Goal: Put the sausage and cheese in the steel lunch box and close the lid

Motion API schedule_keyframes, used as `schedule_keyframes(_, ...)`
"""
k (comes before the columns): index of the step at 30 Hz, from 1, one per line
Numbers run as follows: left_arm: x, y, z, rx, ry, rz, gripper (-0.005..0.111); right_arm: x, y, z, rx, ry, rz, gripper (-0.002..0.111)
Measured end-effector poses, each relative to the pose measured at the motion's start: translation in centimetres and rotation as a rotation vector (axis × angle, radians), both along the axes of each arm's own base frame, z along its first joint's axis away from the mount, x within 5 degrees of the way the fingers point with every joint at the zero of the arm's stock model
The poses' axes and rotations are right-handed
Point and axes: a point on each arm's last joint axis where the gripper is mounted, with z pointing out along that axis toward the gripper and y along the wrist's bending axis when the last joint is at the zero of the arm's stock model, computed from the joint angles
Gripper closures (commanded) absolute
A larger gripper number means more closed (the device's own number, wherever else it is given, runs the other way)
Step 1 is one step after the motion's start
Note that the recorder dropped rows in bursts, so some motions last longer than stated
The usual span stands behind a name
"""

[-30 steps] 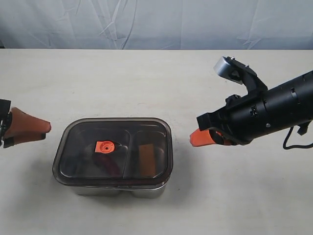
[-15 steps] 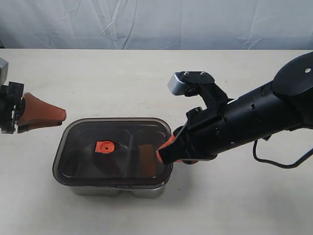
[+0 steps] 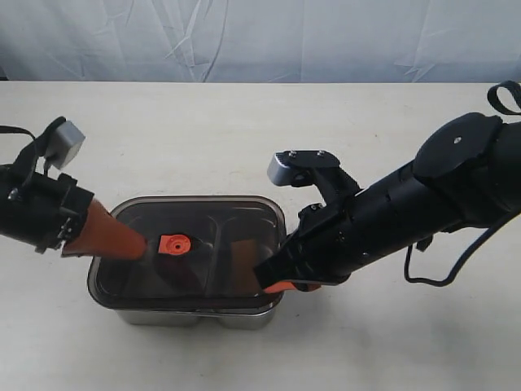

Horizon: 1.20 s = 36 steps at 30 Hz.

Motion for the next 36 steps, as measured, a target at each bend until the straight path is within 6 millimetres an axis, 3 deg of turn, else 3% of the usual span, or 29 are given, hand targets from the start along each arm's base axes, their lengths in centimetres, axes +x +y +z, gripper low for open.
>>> schedule_keyframes(15,-0.6,0.8,-1.6,0.146,0.021,0.017,0.107,0.4,0.1,0.0,0.003,-0.017,-0.042,0.109)
schedule_keyframes(22,-0.7,0.9,-2.0,0.170,0.022,0.043,0.107,0.9,0.5,-2.5,-0.046,0.045,-0.066,0.109)
schedule_keyframes(30,-0.7,0.8,-2.0,0.147,0.020,0.055,0.107,0.9,0.6,-2.2,-0.036,0.047,-0.069,0.109)
schedule_keyframes(36,-0.6,0.4,-1.5,0.076,0.016,0.061,0.107,0.6,0.4,-0.1,0.016,-0.005,-0.068,0.109)
